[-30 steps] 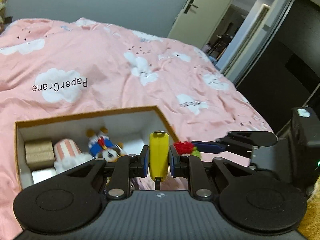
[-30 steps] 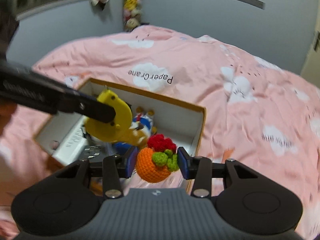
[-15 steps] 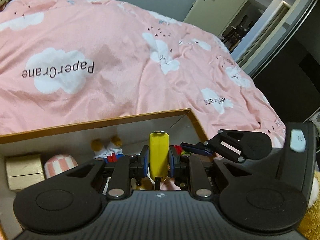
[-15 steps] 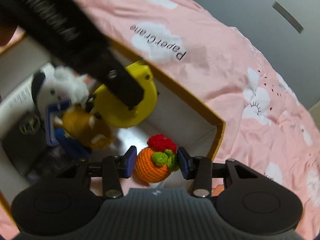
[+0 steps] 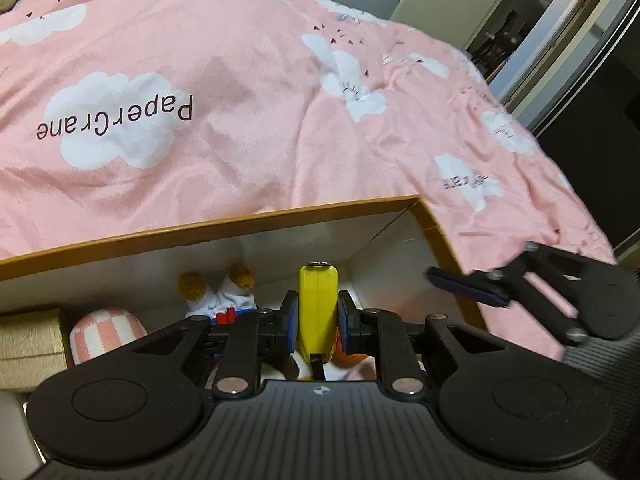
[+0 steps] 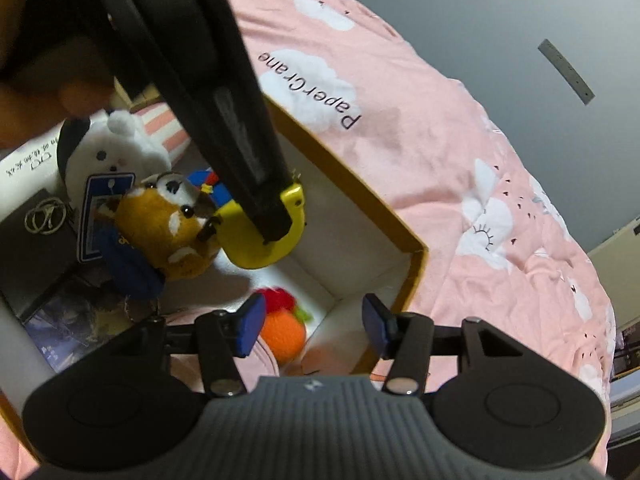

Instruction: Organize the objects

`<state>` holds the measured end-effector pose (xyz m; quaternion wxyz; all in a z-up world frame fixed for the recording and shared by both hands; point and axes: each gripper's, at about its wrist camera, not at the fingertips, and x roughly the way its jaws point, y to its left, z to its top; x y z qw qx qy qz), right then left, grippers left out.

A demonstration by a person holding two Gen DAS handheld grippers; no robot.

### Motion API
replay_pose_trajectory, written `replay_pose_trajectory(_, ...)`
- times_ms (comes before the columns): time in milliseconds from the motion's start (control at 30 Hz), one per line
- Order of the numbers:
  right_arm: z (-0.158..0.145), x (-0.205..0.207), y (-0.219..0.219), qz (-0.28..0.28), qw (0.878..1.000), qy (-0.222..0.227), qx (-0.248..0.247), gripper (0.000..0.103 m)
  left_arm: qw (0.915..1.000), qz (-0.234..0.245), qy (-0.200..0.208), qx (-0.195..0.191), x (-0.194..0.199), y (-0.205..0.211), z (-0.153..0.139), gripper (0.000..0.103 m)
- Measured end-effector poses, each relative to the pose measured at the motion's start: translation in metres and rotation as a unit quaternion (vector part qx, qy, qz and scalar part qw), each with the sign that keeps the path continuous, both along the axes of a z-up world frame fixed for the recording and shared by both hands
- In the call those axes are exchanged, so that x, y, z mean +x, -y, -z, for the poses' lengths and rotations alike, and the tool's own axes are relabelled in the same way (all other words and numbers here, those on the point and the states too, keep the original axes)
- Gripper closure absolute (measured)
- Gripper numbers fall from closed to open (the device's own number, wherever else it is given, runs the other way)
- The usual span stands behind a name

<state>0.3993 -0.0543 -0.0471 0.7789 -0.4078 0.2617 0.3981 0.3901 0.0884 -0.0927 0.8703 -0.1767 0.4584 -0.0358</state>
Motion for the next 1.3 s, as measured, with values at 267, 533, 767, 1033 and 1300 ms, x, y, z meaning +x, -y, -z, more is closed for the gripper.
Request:
replay_pose_trajectory(267,-0.014,-0.003,0.014,0.011,0.999,-0.012,0.030,0.048,0.9987,0.009,-0.012,0.049,0.014,0.013,0.008,0.077)
replay_pose_trajectory(533,-0.018,-0.005,0.018,0.019,0.999,-0.017,0.033,0.047,0.9925,0.003,0.014,0.122,0.007,0.017,-0.010,0.074)
replay_pose_trajectory(767,-0.040,-0.010,0.031,0.070,0.993,-0.057,0.074,0.032,0.9798,-0.028,0.076,0.183,-0.034,0.019,-0.052,0.068)
replay_pose_trajectory(1033,-0.097,-0.045,0.070,0.147,0.954,-0.176,0.193,0.019,0.9620,-0.084,0.129,0.226,-0.103,0.026,-0.118,0.059)
replay_pose_trajectory(1300,-0.139,-0.089,0.078,0.160,0.944,-0.156,0.244,0.012,0.9427,-0.111,0.197,0.245,-0.174,0.037,-0.173,0.042)
